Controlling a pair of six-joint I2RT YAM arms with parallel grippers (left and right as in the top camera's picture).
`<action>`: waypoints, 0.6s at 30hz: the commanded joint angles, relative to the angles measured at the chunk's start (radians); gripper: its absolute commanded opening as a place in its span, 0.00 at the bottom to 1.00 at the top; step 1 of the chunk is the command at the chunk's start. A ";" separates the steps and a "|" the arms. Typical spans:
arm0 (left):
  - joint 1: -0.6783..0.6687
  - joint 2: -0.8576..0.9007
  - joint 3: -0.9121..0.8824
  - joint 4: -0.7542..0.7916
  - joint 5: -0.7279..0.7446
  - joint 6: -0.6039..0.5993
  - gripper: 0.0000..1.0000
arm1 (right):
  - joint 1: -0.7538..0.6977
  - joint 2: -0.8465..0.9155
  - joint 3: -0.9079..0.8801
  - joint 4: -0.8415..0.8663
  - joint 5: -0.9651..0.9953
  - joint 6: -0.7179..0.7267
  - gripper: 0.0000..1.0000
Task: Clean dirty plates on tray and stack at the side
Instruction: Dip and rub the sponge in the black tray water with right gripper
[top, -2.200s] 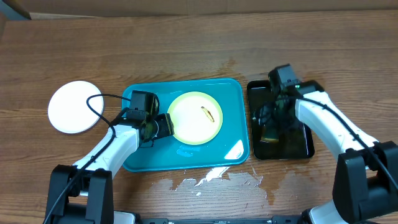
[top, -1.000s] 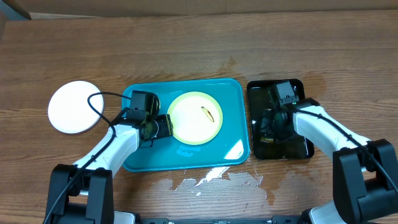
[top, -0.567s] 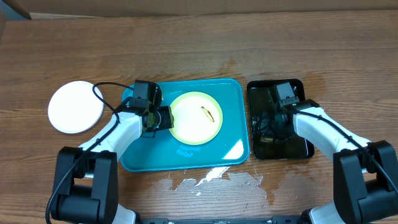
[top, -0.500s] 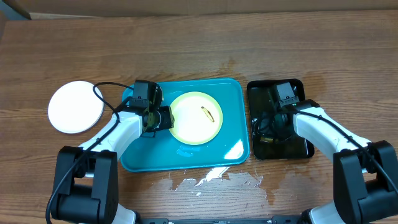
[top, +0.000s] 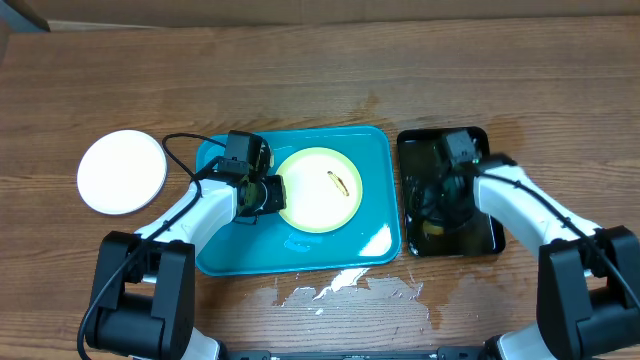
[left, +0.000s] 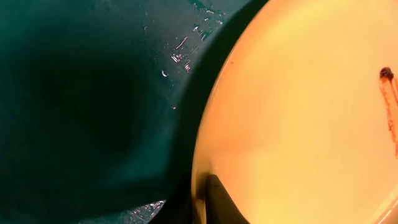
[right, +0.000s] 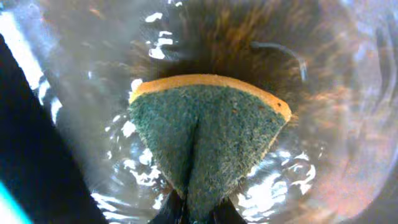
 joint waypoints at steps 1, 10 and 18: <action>-0.006 0.021 0.004 -0.010 0.003 -0.001 0.06 | -0.009 -0.027 0.169 -0.069 -0.002 -0.066 0.04; -0.006 0.021 0.004 -0.023 -0.057 -0.100 0.04 | -0.009 -0.027 0.213 -0.155 0.032 -0.065 0.04; -0.006 0.021 0.004 -0.027 -0.003 -0.216 0.16 | -0.009 -0.027 0.213 -0.150 0.029 -0.066 0.04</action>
